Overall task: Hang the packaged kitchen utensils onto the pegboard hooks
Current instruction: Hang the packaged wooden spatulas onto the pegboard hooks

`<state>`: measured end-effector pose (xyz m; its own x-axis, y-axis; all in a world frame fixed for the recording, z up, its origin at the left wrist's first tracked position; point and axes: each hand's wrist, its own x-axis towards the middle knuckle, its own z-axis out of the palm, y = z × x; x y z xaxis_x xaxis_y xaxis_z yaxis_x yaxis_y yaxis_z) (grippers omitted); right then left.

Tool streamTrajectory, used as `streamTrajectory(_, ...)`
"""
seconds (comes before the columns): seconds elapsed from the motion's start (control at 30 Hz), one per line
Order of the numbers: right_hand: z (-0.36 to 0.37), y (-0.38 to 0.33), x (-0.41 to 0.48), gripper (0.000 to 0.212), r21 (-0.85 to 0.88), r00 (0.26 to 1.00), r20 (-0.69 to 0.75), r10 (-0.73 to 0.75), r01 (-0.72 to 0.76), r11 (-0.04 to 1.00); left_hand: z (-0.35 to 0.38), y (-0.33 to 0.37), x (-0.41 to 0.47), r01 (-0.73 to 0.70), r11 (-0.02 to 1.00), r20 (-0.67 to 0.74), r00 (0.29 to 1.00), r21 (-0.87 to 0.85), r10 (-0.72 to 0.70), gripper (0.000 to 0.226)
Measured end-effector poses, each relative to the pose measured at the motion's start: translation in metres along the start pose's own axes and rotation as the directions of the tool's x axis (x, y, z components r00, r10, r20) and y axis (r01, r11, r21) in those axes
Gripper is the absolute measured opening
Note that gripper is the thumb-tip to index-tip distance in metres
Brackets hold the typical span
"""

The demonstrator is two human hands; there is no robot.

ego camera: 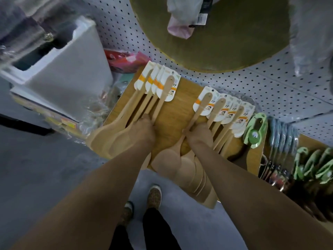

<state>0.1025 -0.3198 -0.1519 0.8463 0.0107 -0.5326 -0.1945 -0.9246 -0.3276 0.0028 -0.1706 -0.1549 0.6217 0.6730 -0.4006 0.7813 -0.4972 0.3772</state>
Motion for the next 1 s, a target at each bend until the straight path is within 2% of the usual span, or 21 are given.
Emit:
streamTrajectory(0.1,0.002,-0.005,0.004,0.051,0.004,1.000,0.023,0.006,-0.006,1.000,-0.002,0.000,0.002,0.017,0.997,0.008,1.000,-0.077,-0.017,0.028)
streamTrajectory(0.2,0.003,-0.006,0.002,0.039,0.149,0.996,0.087,0.011,-0.024,0.989,-0.005,-0.006,-0.002,0.021,0.969,0.072,0.997,-0.245,-0.003,0.027)
streamTrajectory(0.27,0.004,-0.005,-0.004,0.026,0.267,0.993,0.111,0.041,-0.070,0.961,-0.007,-0.013,-0.009,0.051,0.926,0.118,0.993,-0.373,-0.007,0.015)
streamTrajectory(0.37,0.000,-0.003,-0.025,0.016,0.467,0.985,0.152,0.086,-0.148,0.872,-0.014,-0.022,-0.028,0.166,0.824,0.171,0.982,-0.542,-0.085,0.010)
streamTrajectory(0.47,-0.012,0.010,-0.053,0.009,0.624,0.980,0.177,0.091,-0.183,0.760,-0.027,-0.024,-0.060,0.191,0.732,0.237,0.971,-0.654,-0.042,0.015)
streamTrajectory(0.57,-0.033,0.028,-0.095,0.009,0.745,0.981,0.180,0.080,-0.188,0.640,-0.036,-0.017,-0.096,0.171,0.693,0.260,0.965,-0.700,0.025,0.010)
streamTrajectory(0.73,-0.063,0.085,-0.148,0.024,0.816,0.990,0.093,0.101,-0.134,0.562,-0.034,0.012,-0.152,0.143,0.677,0.344,0.923,-0.722,0.172,0.026)
streamTrajectory(0.8,-0.083,0.112,-0.171,0.018,0.865,0.988,0.059,0.140,-0.121,0.486,-0.031,0.033,-0.179,0.143,0.677,0.384,0.897,-0.721,0.219,0.030)
streamTrajectory(0.87,-0.105,0.140,-0.192,0.007,0.907,0.984,0.037,0.172,-0.105,0.408,-0.026,0.059,-0.205,0.145,0.673,0.417,0.871,-0.725,0.261,0.021)
streamTrajectory(0.93,-0.124,0.167,-0.206,0.010,0.933,0.978,0.005,0.210,-0.081,0.351,-0.015,0.081,-0.225,0.095,0.696,0.427,0.845,-0.711,0.321,0.012)
streamTrajectory(1.0,-0.146,0.207,-0.219,0.011,0.952,0.963,-0.055,0.264,-0.029,0.304,-0.002,0.111,-0.257,0.029,0.712,0.442,0.802,-0.701,0.403,0.014)
